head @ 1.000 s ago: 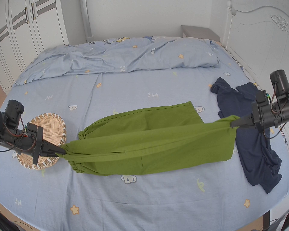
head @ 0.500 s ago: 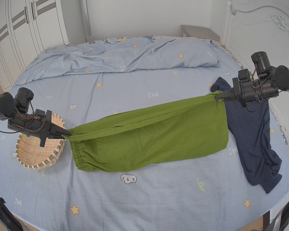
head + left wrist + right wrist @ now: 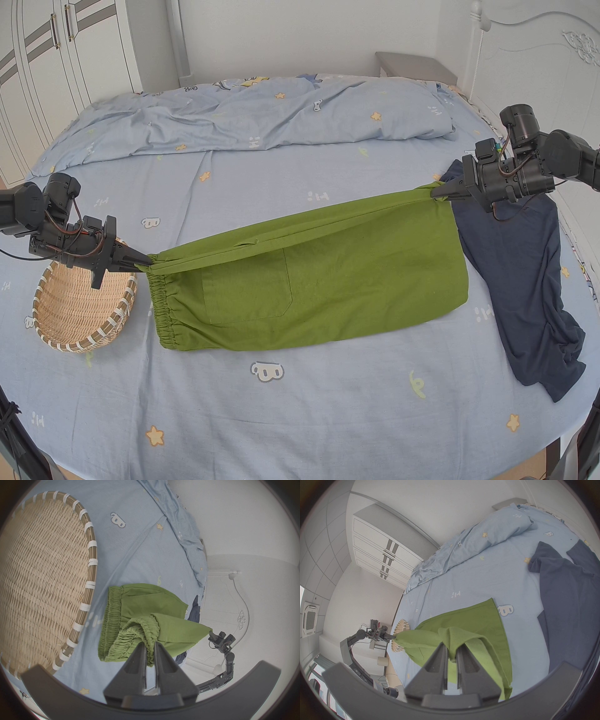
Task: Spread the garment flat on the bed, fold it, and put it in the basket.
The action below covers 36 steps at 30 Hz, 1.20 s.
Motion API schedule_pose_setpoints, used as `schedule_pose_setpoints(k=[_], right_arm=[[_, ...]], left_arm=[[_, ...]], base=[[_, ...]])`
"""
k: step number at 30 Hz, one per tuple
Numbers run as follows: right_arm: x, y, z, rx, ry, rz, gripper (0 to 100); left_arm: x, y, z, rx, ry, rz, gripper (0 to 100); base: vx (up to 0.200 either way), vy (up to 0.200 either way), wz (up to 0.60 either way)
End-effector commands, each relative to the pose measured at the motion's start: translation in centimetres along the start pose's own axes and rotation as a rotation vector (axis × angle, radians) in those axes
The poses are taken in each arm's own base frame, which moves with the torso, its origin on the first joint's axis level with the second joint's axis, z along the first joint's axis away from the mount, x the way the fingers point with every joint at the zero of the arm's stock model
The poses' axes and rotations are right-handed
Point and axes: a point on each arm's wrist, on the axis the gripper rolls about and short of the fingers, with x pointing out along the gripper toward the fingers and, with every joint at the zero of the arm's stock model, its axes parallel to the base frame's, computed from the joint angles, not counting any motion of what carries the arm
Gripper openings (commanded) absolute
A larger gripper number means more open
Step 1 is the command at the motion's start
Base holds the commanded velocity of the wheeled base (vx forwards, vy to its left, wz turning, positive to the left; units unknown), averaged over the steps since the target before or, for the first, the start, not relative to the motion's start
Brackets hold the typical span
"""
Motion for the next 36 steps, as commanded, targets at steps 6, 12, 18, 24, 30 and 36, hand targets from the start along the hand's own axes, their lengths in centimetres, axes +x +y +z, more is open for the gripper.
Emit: schedule_pose_setpoints(k=[6,12,18,24,30,36], right_arm=[[3.7,-2.8,-0.9,0.046,0.072,-0.014,0],[5.2,-3.9,-1.5,0.062,0.105,-0.016,0],[5.4,-4.1,-1.2,0.045,0.079,-0.008,0],[5.0,-4.0,-0.4,0.001,0.016,0.003,0],[6.0,-4.3,-0.4,-0.066,-0.067,0.035,0],[6.5,-4.6,-0.7,-0.072,-0.082,0.043,0]], left_arm=[[1.2,0.9,0.6,-0.020,0.022,0.010,0],[1.8,1.6,0.8,-0.035,0.035,0.018,0],[1.8,1.7,1.0,-0.030,0.027,0.017,0],[1.9,1.7,1.0,-0.025,0.030,0.016,0],[2.2,2.1,1.2,-0.029,0.033,0.019,0],[2.3,2.2,1.2,-0.031,0.035,0.020,0]], base=[[0.000,0.000,0.00],[0.000,0.000,0.00],[0.000,0.000,0.00],[0.000,0.000,0.00],[0.000,0.000,0.00],[0.000,0.000,0.00]])
